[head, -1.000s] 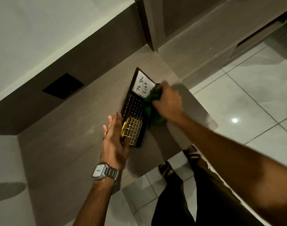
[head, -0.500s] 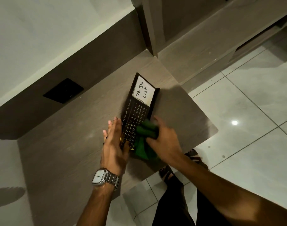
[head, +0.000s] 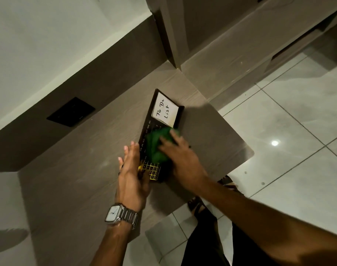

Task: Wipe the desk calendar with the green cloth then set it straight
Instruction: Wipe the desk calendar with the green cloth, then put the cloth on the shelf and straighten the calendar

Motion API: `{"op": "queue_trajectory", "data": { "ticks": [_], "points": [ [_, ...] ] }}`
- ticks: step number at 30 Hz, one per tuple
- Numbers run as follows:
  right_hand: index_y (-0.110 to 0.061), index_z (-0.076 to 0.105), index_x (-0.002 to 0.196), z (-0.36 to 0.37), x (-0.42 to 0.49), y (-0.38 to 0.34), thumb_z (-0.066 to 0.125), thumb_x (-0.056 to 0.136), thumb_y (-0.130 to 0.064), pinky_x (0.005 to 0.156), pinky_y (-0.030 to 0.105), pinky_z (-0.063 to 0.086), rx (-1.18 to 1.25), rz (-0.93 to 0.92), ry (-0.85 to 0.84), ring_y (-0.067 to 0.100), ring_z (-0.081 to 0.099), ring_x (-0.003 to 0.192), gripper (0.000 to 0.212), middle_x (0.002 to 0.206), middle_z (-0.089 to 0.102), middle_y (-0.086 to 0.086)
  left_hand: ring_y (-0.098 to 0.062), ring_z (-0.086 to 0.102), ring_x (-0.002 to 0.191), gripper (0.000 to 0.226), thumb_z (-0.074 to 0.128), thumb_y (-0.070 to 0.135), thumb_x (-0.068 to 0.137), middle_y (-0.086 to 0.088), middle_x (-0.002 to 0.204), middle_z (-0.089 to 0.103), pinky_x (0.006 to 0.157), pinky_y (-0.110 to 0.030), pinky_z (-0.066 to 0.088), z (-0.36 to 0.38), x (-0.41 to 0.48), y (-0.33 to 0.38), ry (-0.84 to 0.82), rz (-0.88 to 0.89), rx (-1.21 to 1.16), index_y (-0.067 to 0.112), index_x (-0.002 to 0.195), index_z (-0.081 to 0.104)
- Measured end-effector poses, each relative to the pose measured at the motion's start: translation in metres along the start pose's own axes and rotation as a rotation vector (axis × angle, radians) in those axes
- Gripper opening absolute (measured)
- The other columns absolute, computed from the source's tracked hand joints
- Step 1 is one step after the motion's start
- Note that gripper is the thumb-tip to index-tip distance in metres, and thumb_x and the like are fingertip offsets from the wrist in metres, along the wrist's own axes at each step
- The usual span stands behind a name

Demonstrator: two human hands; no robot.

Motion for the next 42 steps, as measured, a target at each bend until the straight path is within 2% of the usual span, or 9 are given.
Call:
{"op": "queue_trajectory", "data": {
  "ticks": [3, 7, 14, 21, 26, 31, 34, 38, 42],
  "points": [
    [-0.012, 0.056, 0.131, -0.017, 0.029, 0.016, 0.065, 0.075, 0.011, 0.116, 0.056, 0.025, -0.119, 0.068, 0.011, 0.035, 0.021, 0.146, 0.061, 0.150, 0.045, 0.008, -0.016, 0.008, 0.149, 0.102, 0.064, -0.014, 0.073, 0.000, 0.159, 0.017, 0.121, -0.028, -0.002, -0.002, 0.002, 0.002, 0.019, -0.006, 0.002, 0.024, 0.149, 0.008],
    [-0.023, 0.052, 0.135, 0.006, -0.009, 0.014, 0.062, 0.084, 0.001, 0.119, 0.053, 0.016, -0.155, 0.103, -0.148, 0.027, 0.010, 0.149, 0.057, 0.155, 0.036, -0.002, -0.015, 0.008, 0.149, 0.101, 0.066, -0.012, 0.074, -0.002, 0.159, 0.018, 0.122, -0.037, 0.003, -0.001, 0.000, 0.002, 0.028, -0.001, -0.014, 0.023, 0.149, 0.009],
    [-0.024, 0.053, 0.133, 0.032, -0.062, -0.022, 0.062, 0.091, -0.015, 0.117, 0.051, 0.013, -0.160, -0.103, -0.499, 0.025, 0.005, 0.149, 0.044, 0.156, 0.034, -0.004, -0.007, 0.001, 0.149, 0.109, 0.064, -0.009, 0.077, 0.005, 0.160, 0.012, 0.121, -0.039, 0.001, 0.003, 0.001, -0.003, 0.008, -0.051, -0.001, 0.044, 0.148, 0.001],
    [-0.019, 0.065, 0.123, -0.036, -0.048, 0.020, 0.059, 0.076, 0.012, 0.113, 0.032, 0.034, 0.422, 0.194, -0.133, 0.010, 0.040, 0.133, 0.057, 0.135, 0.059, -0.002, -0.012, -0.004, 0.150, 0.090, 0.061, 0.027, 0.084, 0.004, 0.162, 0.008, 0.121, -0.053, 0.006, 0.001, -0.003, 0.000, -0.034, -0.098, 0.005, 0.035, 0.152, 0.002],
    [-0.034, 0.068, 0.106, -0.101, -0.018, 0.071, 0.059, 0.083, 0.009, 0.070, 0.023, 0.059, 0.698, 0.458, 0.096, 0.005, 0.069, 0.088, 0.050, 0.091, 0.073, -0.011, -0.021, -0.003, 0.151, 0.090, 0.049, 0.058, 0.084, -0.006, 0.163, 0.007, 0.121, -0.049, 0.003, -0.016, 0.010, 0.036, 0.114, -0.030, 0.101, 0.022, 0.154, 0.004],
    [-0.021, 0.061, 0.122, -0.148, 0.043, 0.139, 0.052, 0.088, 0.006, 0.086, 0.035, 0.058, 0.969, 0.571, 0.296, 0.018, 0.066, 0.106, 0.045, 0.112, 0.069, 0.001, -0.032, 0.014, 0.149, 0.080, 0.057, 0.049, 0.087, -0.015, 0.157, 0.026, 0.120, -0.049, 0.014, 0.021, 0.053, 0.115, 0.175, 0.282, 0.176, 0.012, 0.149, 0.021],
    [-0.016, 0.053, 0.132, -0.157, 0.089, 0.174, 0.049, 0.090, 0.005, 0.091, 0.027, 0.055, 0.748, 0.542, 0.344, 0.013, 0.061, 0.111, 0.047, 0.118, 0.063, -0.002, -0.029, 0.009, 0.150, 0.078, 0.041, 0.061, 0.091, -0.012, 0.160, 0.020, 0.120, -0.047, 0.012, 0.078, 0.086, 0.134, -0.027, 0.309, 0.323, 0.012, 0.150, 0.024],
    [-0.017, 0.046, 0.140, -0.139, 0.149, 0.207, 0.055, 0.090, 0.002, 0.110, 0.048, 0.039, 0.208, 0.382, 0.277, 0.024, 0.043, 0.133, 0.055, 0.142, 0.049, 0.009, -0.031, 0.007, 0.149, 0.083, 0.030, 0.069, 0.090, -0.012, 0.161, 0.016, 0.119, -0.052, 0.016, 0.147, 0.114, 0.122, -0.251, 0.325, 0.453, 0.014, 0.151, 0.020],
    [-0.032, 0.027, 0.150, -0.091, 0.181, 0.227, 0.066, 0.085, -0.010, 0.114, 0.060, 0.017, -0.476, 0.138, -0.107, 0.033, -0.001, 0.149, 0.078, 0.163, 0.013, 0.004, -0.032, 0.000, 0.150, 0.094, 0.026, 0.078, 0.084, -0.009, 0.163, 0.004, 0.120, -0.052, 0.009, 0.179, 0.119, 0.098, -0.330, 0.290, 0.482, 0.016, 0.153, 0.010]
  ]
}}
Point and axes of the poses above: each hand's wrist, its own x-axis towards the middle knuckle, its own z-axis out of the palm, y = z × x, the point moved 6 cm from there along x, towards the middle knuckle
